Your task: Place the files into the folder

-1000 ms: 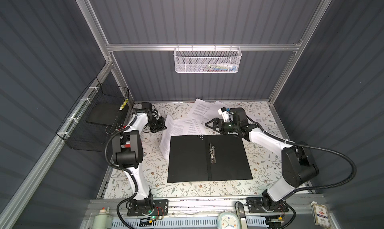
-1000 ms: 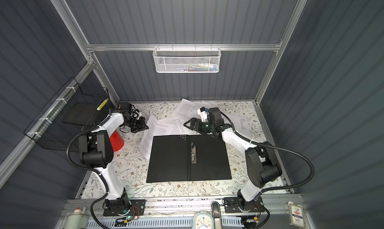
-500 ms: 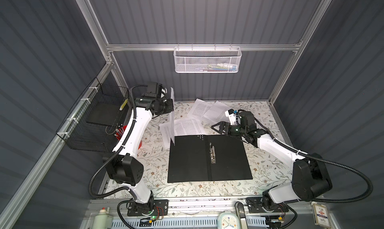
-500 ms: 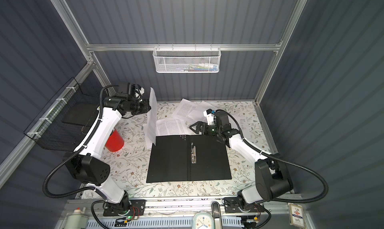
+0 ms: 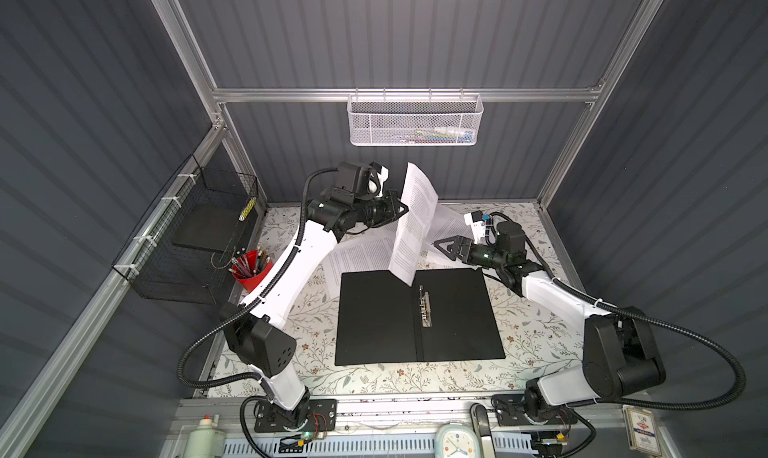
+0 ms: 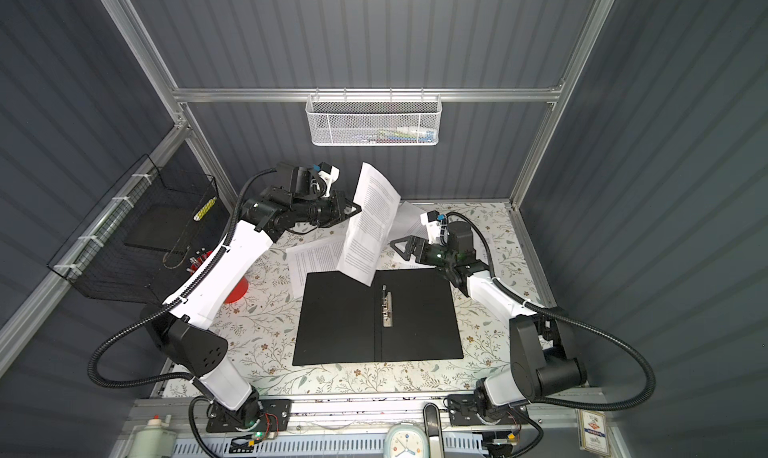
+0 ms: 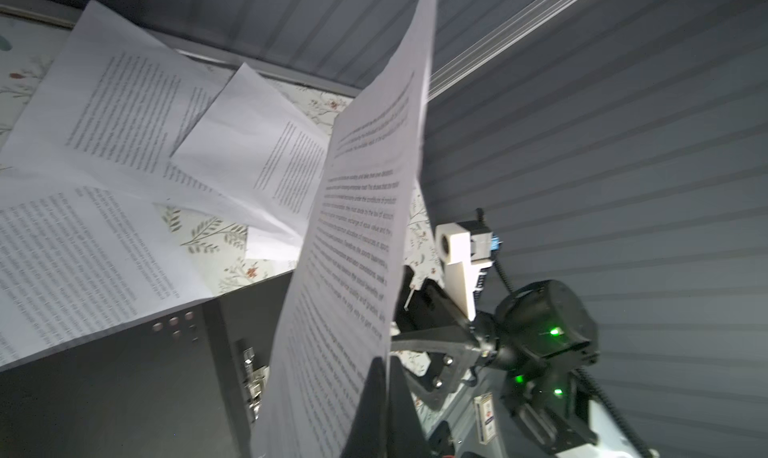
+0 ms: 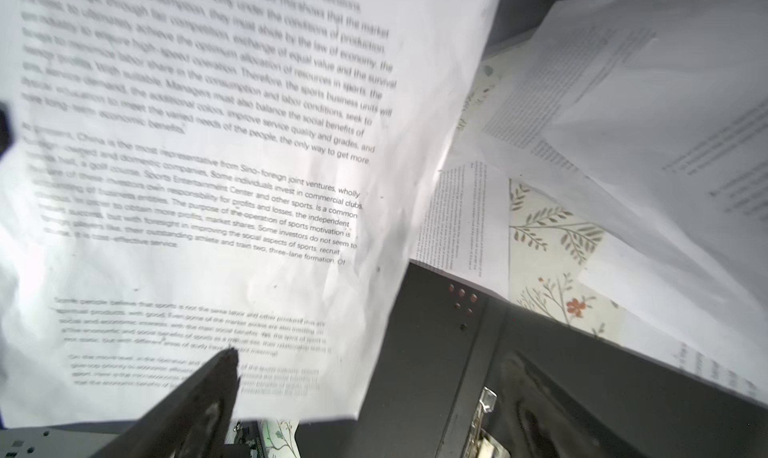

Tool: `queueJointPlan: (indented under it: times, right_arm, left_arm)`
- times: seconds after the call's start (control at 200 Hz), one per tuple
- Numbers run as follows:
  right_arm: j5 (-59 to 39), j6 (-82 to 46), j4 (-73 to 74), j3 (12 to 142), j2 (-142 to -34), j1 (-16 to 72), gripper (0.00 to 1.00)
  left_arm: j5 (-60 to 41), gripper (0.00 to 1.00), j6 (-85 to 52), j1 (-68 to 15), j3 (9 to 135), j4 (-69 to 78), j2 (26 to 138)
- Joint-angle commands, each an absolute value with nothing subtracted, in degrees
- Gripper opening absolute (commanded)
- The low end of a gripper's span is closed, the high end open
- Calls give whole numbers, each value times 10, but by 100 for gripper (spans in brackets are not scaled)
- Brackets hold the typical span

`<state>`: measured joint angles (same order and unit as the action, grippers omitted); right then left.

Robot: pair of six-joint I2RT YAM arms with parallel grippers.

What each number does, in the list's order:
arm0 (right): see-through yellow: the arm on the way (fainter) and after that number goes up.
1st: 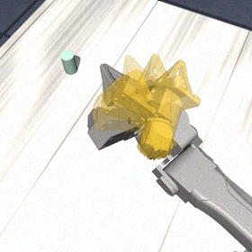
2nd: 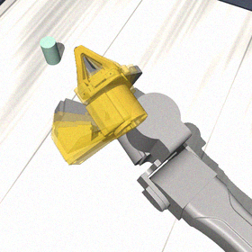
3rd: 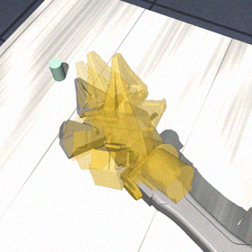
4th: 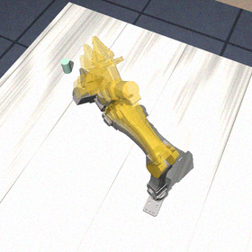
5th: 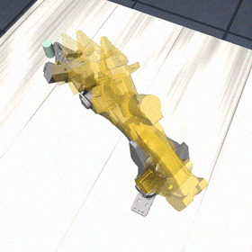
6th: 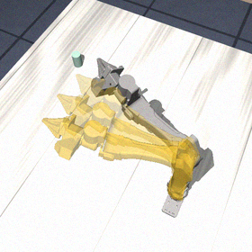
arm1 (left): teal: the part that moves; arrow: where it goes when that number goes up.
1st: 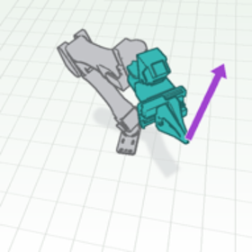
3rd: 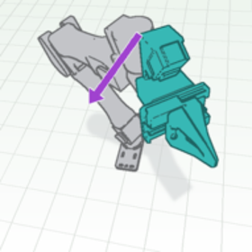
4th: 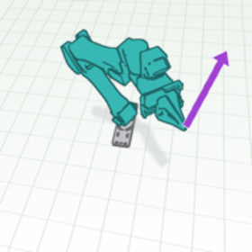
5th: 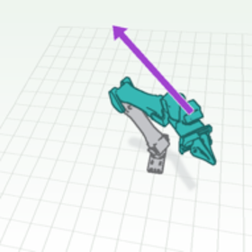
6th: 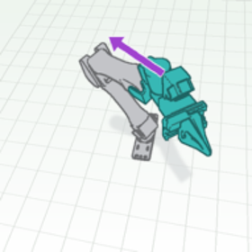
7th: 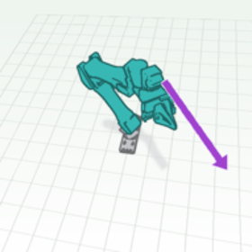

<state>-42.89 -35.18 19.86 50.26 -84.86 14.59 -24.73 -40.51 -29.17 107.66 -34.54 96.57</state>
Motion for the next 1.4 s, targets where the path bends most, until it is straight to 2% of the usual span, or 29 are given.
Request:
queueJointPlan:
  times: [0.0,0.14,0.285,0.475,0.69,1.095,1.391]
  right_arm:
    - [-467,-390,298,503,-869,144,99]
    - [-496,-438,378,519,-902,144,98]
    - [-556,-581,588,545,-954,145,87]
    - [-585,-710,760,580,-1011,147,83]
    - [-596,-701,726,578,-1005,147,63]
    - [-598,-667,655,558,-986,147,49]
    - [-597,-654,620,559,-985,146,34]
  left_arm:
    - [-299,0,-484,-288,1065,-257,919]
    - [-307,0,-527,-285,1043,-212,898]
    - [-337,0,-578,-268,971,-143,885]
    - [-387,0,-661,-228,858,-6,869]
    - [-391,0,-632,-200,838,-38,859]
    - [-388,0,-595,-185,817,-69,838]
    - [-381,0,-572,-178,795,-94,827]
